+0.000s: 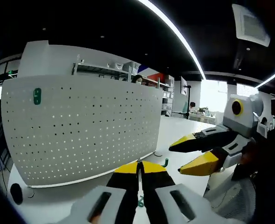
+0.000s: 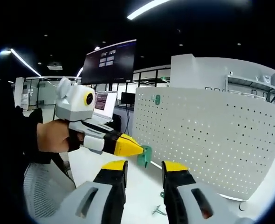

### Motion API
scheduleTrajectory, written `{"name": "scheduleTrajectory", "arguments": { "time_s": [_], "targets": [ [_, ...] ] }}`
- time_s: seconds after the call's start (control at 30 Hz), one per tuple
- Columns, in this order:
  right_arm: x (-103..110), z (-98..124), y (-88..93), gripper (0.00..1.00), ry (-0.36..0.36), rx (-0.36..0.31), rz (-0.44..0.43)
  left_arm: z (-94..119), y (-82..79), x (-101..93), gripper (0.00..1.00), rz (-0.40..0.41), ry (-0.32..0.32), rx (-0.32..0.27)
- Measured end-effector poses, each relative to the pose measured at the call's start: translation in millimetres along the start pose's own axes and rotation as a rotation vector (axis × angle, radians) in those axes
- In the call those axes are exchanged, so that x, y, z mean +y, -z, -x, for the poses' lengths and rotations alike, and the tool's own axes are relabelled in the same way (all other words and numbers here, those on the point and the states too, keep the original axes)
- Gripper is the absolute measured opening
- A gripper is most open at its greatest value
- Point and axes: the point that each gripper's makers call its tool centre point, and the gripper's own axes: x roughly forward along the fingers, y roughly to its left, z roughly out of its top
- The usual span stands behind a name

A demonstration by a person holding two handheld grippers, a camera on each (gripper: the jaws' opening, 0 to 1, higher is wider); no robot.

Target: Insert the hook assembly into the mounting plate slot until the hook locks in place.

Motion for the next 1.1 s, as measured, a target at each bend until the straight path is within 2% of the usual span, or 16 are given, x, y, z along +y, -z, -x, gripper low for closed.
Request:
{"name": "scheduleTrajectory", "arguments": {
  "time_s": [0.27, 0.67, 0.87, 1.1],
  "targets": [
    [-4, 0, -2.9, 0.13, 0.032, -0.018, 0.062, -4, -9.7, -18.7, 0.01, 0.023, 0.028, -0.009],
    [-15, 1, 3.8, 0.04, 0.065, -0.014, 0.055, -10, -10.1, -33.8, 0.01, 0.048, 0.046, -0.007],
    [-16, 0, 4.2, 0.04, 0.031, -0.02, 0.047, -10, -8.0, -37.6, 0.01, 0.056, 0.021, 0.003],
    [-9, -2, -1.9, 0.02, -0.023, -0.035, 0.01, -2, -12.5, -37.5, 0.01, 0.078, -0.027, 0.017]
  ]
}}
